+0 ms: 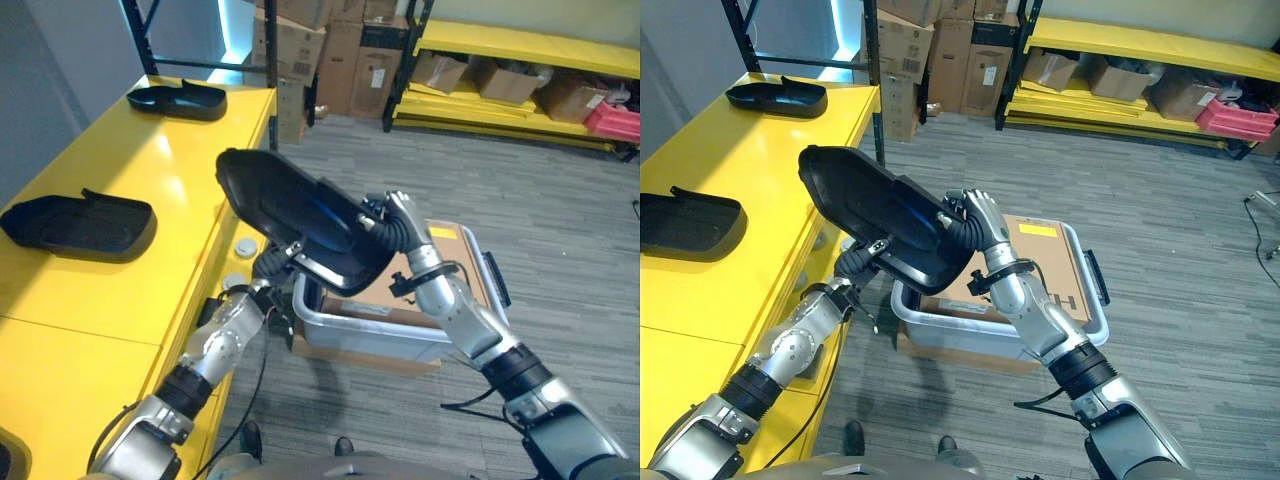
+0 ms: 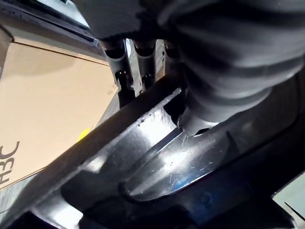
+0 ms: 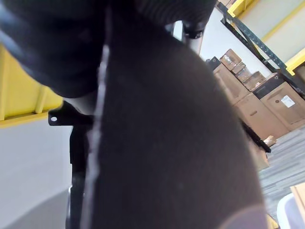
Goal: Move parts from the plastic box to the shelf.
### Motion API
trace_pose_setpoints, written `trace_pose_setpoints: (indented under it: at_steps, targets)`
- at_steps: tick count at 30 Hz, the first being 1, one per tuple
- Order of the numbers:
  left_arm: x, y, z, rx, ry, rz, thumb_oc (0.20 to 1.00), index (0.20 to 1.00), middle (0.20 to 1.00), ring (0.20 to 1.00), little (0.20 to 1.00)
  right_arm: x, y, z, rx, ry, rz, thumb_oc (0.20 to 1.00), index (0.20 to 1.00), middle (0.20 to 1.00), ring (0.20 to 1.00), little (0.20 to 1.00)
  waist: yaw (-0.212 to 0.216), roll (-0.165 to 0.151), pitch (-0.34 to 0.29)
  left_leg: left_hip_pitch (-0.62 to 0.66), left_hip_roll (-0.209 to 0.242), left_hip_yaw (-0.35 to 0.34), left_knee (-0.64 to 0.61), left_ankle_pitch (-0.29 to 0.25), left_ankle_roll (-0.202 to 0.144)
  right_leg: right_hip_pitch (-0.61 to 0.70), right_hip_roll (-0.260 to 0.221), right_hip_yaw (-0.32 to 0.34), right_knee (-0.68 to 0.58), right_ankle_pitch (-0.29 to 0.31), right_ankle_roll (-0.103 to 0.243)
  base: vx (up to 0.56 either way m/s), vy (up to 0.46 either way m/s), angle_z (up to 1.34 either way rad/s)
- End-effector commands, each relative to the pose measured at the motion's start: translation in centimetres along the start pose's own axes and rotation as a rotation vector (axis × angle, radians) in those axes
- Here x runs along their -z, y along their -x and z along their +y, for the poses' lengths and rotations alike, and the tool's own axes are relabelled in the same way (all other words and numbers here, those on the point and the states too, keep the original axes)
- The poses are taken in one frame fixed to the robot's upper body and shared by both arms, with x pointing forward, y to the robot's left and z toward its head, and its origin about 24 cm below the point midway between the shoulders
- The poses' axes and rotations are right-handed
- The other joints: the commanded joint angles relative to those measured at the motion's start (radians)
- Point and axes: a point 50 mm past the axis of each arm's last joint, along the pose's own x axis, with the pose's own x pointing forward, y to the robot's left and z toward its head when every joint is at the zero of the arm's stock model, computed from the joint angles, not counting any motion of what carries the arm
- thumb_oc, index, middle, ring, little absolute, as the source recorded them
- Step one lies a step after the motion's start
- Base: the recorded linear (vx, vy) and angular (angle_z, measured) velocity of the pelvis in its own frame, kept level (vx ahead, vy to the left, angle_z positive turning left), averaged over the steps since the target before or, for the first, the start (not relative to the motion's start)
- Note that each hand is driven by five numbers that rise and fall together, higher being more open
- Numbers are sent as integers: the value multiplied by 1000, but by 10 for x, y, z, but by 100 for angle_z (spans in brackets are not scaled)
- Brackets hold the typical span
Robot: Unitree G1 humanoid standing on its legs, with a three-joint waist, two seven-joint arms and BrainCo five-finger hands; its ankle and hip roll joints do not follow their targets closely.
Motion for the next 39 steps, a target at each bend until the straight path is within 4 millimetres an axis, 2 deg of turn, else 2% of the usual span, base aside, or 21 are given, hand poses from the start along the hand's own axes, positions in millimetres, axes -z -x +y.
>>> trace_pose_setpoints:
  at_steps: [1, 2, 3, 7, 9, 11, 12, 14, 15, 16, 19, 20, 22, 24, 25, 27, 29, 32, 34, 36, 39]
  targets:
    - [-31, -20, -53, 205, -4, -220, 200, 200, 200, 200, 200, -57, 5, 16, -91, -246, -290, 200, 200, 200, 200, 200, 34, 37, -25, 108, 7, -37, -1, -145, 8, -33, 26, -28, 7, 19, 1, 0, 0, 0]
    - [-37, -18, -50, 187, -60, -281, 200, 200, 200, 200, 200, -56, 8, 16, -66, -259, -273, 652, 652, 652, 652, 652, 36, 36, -24, 108, 7, -36, -1, -144, 9, -33, 25, -29, 7, 20, 1, 0, 0, 0]
    - [-42, -15, -48, 185, -83, -325, 200, 200, 200, 200, 200, -50, 12, 15, -38, -252, -231, 1000, 1000, 1000, 1000, 1000, 35, 35, -25, 107, 6, -37, -1, -144, 9, -34, 25, -28, 8, 21, 2, 0, 0, 0]
    - [-63, -4, -40, 118, -260, -494, 200, 200, 200, 200, 200, -14, 30, 18, 46, -221, -3, 1000, 1000, 1000, 1000, 1000, 28, 34, -24, 108, 4, -36, -1, -145, 11, -35, 24, -19, 9, 23, 4, 6, 6, 1]
    - [-83, 10, -30, 43, -444, -628, 200, 200, 200, 200, 200, 32, 66, 13, 153, -318, 323, 1000, 1000, 1000, 1000, 1000, 9, 34, -19, 108, 4, -31, -1, -144, 16, -39, 22, -12, 16, 25, 8, 6, 52, -1]
    - [-91, 16, -25, 9, -505, -669, 200, 200, 200, 200, 200, 50, 85, 14, 170, -326, 436, 1000, 1000, 1000, 1000, 1000, 0, 36, -17, 109, 3, -28, -1, -143, 18, -40, 21, -12, 20, 24, 9, 5, 66, -3]
    - [-102, 25, -17, -42, -596, -720, 200, 200, 200, 200, 200, 78, 122, 19, 176, -356, 643, 1000, 1000, 1000, 1000, 1000, -13, 38, -15, 112, 3, -23, -1, -142, 20, -43, 18, -11, 32, 18, 9, 11, 67, -6]
    - [-105, 28, -15, -56, -639, -730, 200, 200, 200, 200, 200, 91, 140, 25, 166, -384, 761, 1000, 1000, 1000, 1000, 1000, -15, 38, -15, 113, 2, -23, -1, -144, 21, -43, 16, -13, 39, 15, 10, 21, 61, -4]
    - [-108, 30, -13, -61, -666, -735, 200, 200, 200, 200, 200, 108, 169, 35, 113, -393, 923, 1000, 1000, 1000, 1000, 1000, -14, 38, -17, 114, -1, -26, -1, -145, 22, -44, 12, -15, 46, 12, 11, 27, 45, -5]
    - [-109, 30, -13, -61, -675, -736, 200, 200, 200, 200, 200, 111, 175, 38, 92, -401, 965, 1000, 1000, 1000, 1000, 1000, -13, 37, -17, 114, -2, -28, -1, -145, 22, -44, 11, -16, 48, 11, 11, 30, 36, -5]
    - [-113, 29, -16, -38, -743, -736, 200, 200, 200, 200, 200, 128, 222, 58, -54, -403, 1210, 1000, 1000, 1000, 1000, 1000, 3, 36, -18, 116, -8, -41, -1, -148, 24, -43, 7, -22, 60, 5, 10, 13, 0, 1]
    - [-116, 29, -21, -16, -792, -742, 200, 200, 200, 200, 200, 133, 250, 69, -158, -440, 1350, 1000, 1000, 1000, 1000, 1000, 16, 35, -17, 116, -11, -52, -1, -150, 25, -46, 6, -29, 74, -2, 10, 49, -21, 6]
    - [-118, 29, -32, 54, -862, -748, 200, 200, 200, 200, 200, 131, 295, 86, -320, -483, 1548, 1000, 1000, 1000, 1000, 1000, 44, 38, -9, 115, -13, -69, -1, -145, 31, -54, 9, -30, 113, -15, 6, 48, -65, 11]
    - [-118, 30, -37, 88, -886, -752, 200, 200, 200, 200, 200, 128, 307, 93, -371, -520, 1623, 1000, 1000, 1000, 1000, 1000, 55, 40, -6, 112, -13, -84, -1, -141, 34, -56, 12, -23, 129, -23, 3, 34, -96, 28]
    - [-117, 28, -46, 160, -889, -749, 200, 200, 200, 200, 200, 119, 331, 102, -411, -595, 1738, 1000, 1000, 1000, 1000, 1000, 59, 42, 0, 110, -17, -133, 3, -138, 44, -57, 24, 20, 151, -35, -6, 34, -132, 21]
    - [-117, 27, -51, 199, -885, -749, 200, 200, 200, 200, 200, 114, 339, 106, -408, -629, 1786, 1000, 1000, 1000, 1000, 1000, 58, 41, 2, 103, -19, -160, 7, -128, 48, -63, 31, 42, 160, -31, -13, 10, -173, 35]
    - [-114, 26, -62, 269, -856, -739, 200, 200, 200, 200, 200, 101, 360, 115, -369, -735, 1936, 1000, 1000, 1000, 1000, 1000, 57, 34, 3, 101, -12, -208, 21, -128, 43, -51, 55, 71, 158, -41, -30, 25, -262, 107]
    - [-110, 30, -71, 304, -776, -731, 200, 200, 200, 200, 200, 86, 376, 123, -383, -819, 2053, 1000, 1000, 1000, 1000, 1000, 73, 33, 17, 73, 9, -248, 57, -114, 12, -33, 80, 61, 142, -49, -56, -26, -233, 115]
    - [-109, 35, -71, 313, -720, -747, 200, 200, 200, 200, 200, 87, 374, 124, -451, -768, 2023, 1000, 1000, 1000, 1000, 1000, 92, 43, 44, 21, 25, -258, 79, -75, -29, -16, 98, 60, 120, -48, -63, -97, -197, 80]
    - [-109, 38, -70, 317, -710, -756, 200, 200, 200, 200, 200, 92, 365, 124, -511, -734, 1966, 1000, 1000, 1000, 1000, 1000, 104, 47, 60, -15, 30, -250, 94, -64, -50, 8, 101, 64, 100, -53, -65, -65, -97, 32]
    - [-109, 42, -69, 340, -723, -761, 200, 200, 200, 200, 200, 98, 350, 125, -652, -656, 1882, 1000, 1000, 1000, 1000, 1000, 114, 49, 81, -64, 38, -183, 146, -65, -60, 22, 92, 30, 67, -44, -64, -122, -75, 20]
